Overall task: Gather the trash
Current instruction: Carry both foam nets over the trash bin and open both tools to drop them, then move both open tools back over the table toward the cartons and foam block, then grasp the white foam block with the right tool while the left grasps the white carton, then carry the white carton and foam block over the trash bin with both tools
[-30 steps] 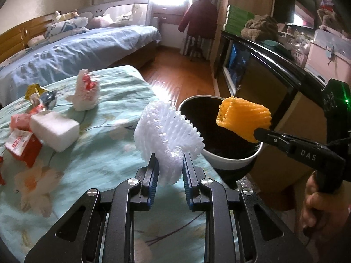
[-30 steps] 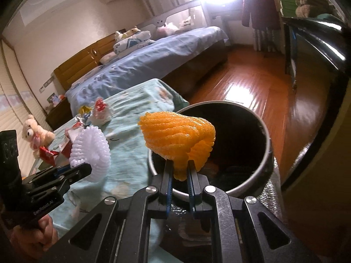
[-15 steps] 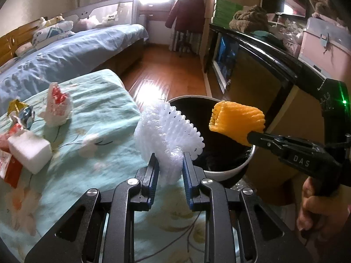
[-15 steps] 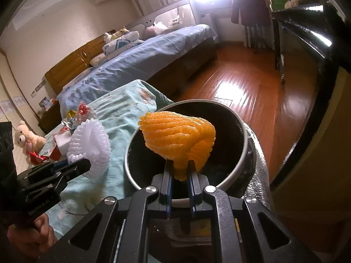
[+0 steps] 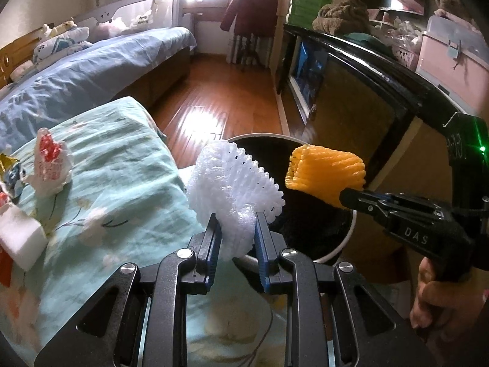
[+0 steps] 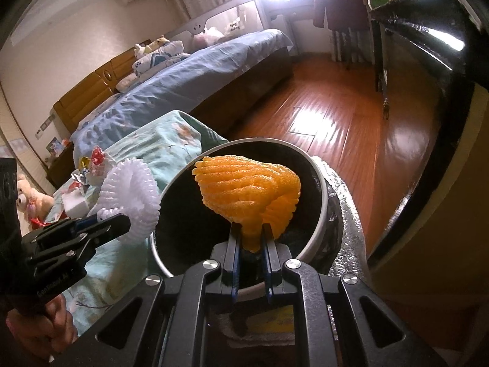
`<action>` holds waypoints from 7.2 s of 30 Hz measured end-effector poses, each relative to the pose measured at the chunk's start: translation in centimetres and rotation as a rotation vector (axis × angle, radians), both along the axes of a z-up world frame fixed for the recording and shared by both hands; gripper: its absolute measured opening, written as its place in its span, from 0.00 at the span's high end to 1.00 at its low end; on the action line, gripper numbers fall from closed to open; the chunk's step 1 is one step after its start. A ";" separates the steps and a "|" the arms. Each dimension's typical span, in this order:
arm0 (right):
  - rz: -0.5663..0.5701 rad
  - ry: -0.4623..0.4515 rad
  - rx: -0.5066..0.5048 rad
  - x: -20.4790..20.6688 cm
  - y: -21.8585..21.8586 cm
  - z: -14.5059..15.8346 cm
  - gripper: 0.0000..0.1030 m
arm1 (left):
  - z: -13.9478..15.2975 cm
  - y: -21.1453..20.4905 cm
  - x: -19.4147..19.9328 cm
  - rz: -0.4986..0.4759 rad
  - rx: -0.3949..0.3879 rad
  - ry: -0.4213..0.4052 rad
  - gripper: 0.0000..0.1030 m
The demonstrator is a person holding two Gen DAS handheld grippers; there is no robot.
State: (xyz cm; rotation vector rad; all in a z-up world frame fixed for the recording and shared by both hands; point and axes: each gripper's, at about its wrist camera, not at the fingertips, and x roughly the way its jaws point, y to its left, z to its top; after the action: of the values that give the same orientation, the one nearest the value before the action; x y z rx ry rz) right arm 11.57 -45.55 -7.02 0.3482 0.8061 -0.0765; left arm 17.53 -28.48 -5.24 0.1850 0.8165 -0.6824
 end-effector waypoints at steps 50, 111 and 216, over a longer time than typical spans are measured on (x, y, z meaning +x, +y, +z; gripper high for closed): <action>0.163 -0.033 0.079 1.1 8.5 1.2 0.21 | -0.9 15.0 -2.1 0.327 -0.064 0.041 0.27; 0.553 0.038 0.094 14.9 26.6 -1.3 0.19 | -1.7 35.3 3.1 0.791 -0.148 0.045 0.55; 0.075 -0.051 0.120 -1.4 4.2 1.0 0.49 | 0.0 7.6 -3.6 0.124 -0.027 0.000 0.43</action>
State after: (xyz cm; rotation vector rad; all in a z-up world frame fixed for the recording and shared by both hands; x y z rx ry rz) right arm 10.21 -41.31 -6.06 0.4315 0.7741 0.0511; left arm 13.93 -20.86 -5.21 0.1096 0.8114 -0.5765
